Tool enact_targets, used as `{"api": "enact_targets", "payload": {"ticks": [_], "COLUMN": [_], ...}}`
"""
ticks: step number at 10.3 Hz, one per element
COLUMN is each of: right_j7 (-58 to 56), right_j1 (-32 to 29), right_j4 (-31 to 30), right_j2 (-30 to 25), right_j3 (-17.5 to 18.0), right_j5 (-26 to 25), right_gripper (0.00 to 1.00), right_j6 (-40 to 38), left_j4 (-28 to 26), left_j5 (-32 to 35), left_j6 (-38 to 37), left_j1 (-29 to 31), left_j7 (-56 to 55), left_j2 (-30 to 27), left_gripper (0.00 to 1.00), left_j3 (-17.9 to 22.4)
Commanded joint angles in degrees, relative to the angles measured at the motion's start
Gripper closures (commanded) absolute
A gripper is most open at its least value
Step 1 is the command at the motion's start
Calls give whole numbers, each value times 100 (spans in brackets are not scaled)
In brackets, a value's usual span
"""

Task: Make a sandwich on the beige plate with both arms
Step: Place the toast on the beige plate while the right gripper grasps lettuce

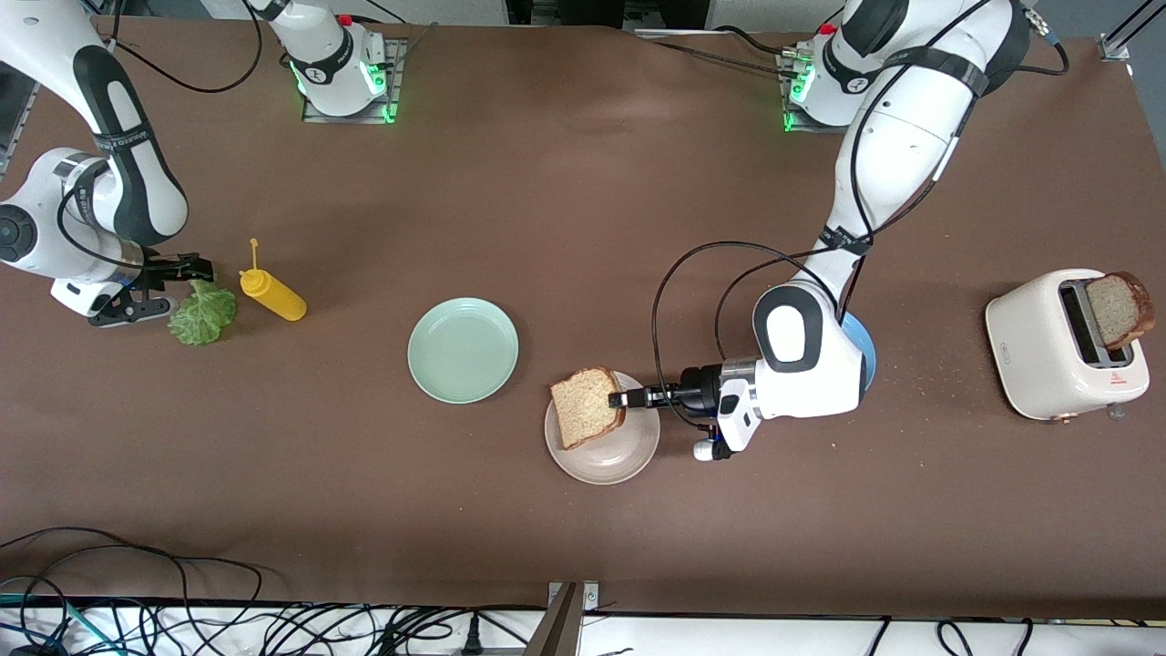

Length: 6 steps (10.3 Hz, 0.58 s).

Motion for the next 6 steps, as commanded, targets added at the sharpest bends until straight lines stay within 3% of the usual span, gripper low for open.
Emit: {"api": "enact_targets", "payload": {"ticks": [1,3,5,6], "right_j7": [28,37,28,28], "right_j1": [-48,-48,-31,-22], "right_j4": [28,37,72,98], "right_j2": [120,130,121,112], "right_j3": [43,52,60,69], "right_j5": [101,101,101,101], "right_gripper": [33,79,100,100], "right_j6": [-61,-219,-229,-316], "left_j4": [221,221,195,177], "left_j5": [-221,-195,-160,-151], "left_j6": [249,268,521,662], "left_j1": [-117,-125,-213,-274], "left_j7": [243,279,297,297], "left_j2": [249,302,303,303], "left_gripper": [100,100,100,100], "left_j3": [76,76,93,102]}}
